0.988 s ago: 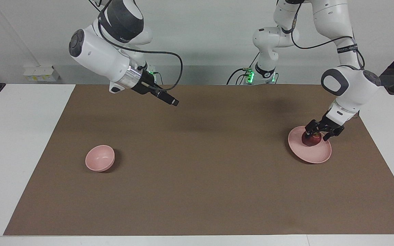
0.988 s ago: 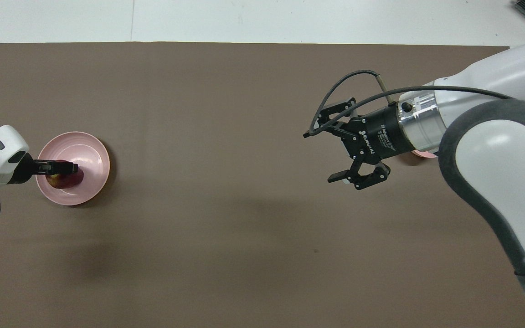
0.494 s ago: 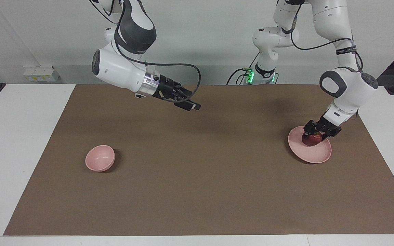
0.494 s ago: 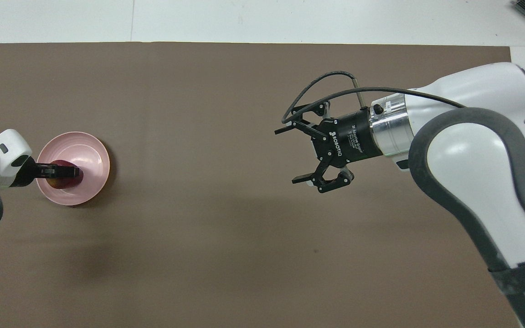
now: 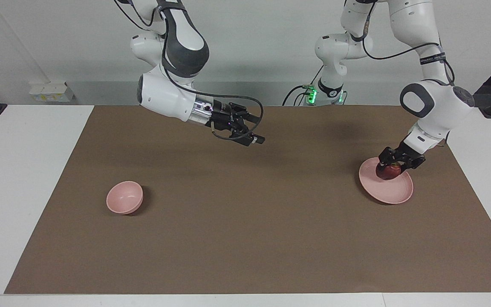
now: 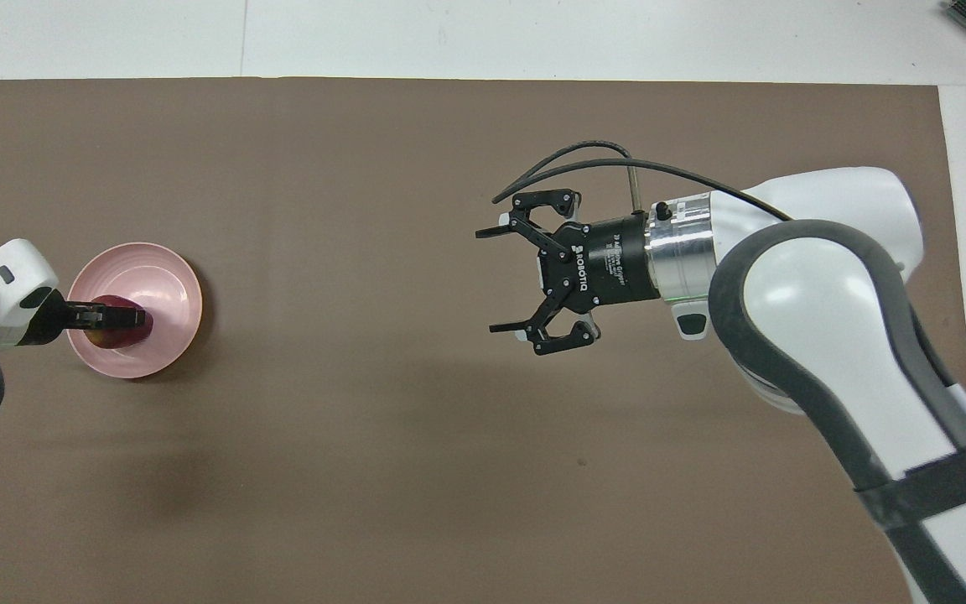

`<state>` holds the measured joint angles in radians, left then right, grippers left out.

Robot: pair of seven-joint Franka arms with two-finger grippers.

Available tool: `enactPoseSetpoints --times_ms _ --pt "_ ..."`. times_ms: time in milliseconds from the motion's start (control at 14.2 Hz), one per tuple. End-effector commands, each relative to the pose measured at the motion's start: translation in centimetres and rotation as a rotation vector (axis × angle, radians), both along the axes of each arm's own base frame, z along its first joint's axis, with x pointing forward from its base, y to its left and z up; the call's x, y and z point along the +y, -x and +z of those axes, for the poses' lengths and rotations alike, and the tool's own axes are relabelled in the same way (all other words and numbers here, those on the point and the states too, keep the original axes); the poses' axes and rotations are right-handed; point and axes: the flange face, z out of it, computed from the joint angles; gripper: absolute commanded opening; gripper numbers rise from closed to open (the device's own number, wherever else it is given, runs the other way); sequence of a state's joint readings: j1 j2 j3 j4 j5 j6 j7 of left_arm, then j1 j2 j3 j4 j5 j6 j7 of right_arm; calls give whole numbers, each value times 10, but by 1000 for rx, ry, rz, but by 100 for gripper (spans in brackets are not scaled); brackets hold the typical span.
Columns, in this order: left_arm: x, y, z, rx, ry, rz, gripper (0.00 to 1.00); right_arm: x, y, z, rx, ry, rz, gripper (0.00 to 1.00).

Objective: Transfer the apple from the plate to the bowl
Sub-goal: 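Grasp the apple with the left gripper while the right gripper approaches, then lift the apple with the left gripper toward the open right gripper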

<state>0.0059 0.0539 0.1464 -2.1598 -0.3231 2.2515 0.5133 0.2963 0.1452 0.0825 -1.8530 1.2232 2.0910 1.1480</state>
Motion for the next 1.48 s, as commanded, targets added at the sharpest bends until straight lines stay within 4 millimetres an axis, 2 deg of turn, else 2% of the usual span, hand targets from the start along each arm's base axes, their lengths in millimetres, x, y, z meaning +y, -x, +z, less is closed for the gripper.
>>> enactPoseSetpoints --times_ms 0,141,282,424,706,847,988,1412 --pt "-12 8 49 -2 52 -38 0 -3 10 -4 -13 -17 -21 100" --pt "-25 12 65 51 94 -27 0 -8 19 -20 -56 -5 20 100" --pt "-49 12 73 64 210 17 0 -9 21 -21 -55 -4 23 100" --pt "-86 10 80 74 330 65 0 -8 21 -21 -55 -6 22 100" --pt "-132 10 91 98 565 160 0 -6 22 -19 -47 -21 7 100" --pt "-146 11 95 98 659 187 0 -6 21 -19 -50 -17 -7 100" --pt "-155 13 100 100 755 225 0 7 24 -17 -32 -7 -44 100" --pt "-208 24 107 72 931 312 0 32 27 -17 -63 35 -131 100"
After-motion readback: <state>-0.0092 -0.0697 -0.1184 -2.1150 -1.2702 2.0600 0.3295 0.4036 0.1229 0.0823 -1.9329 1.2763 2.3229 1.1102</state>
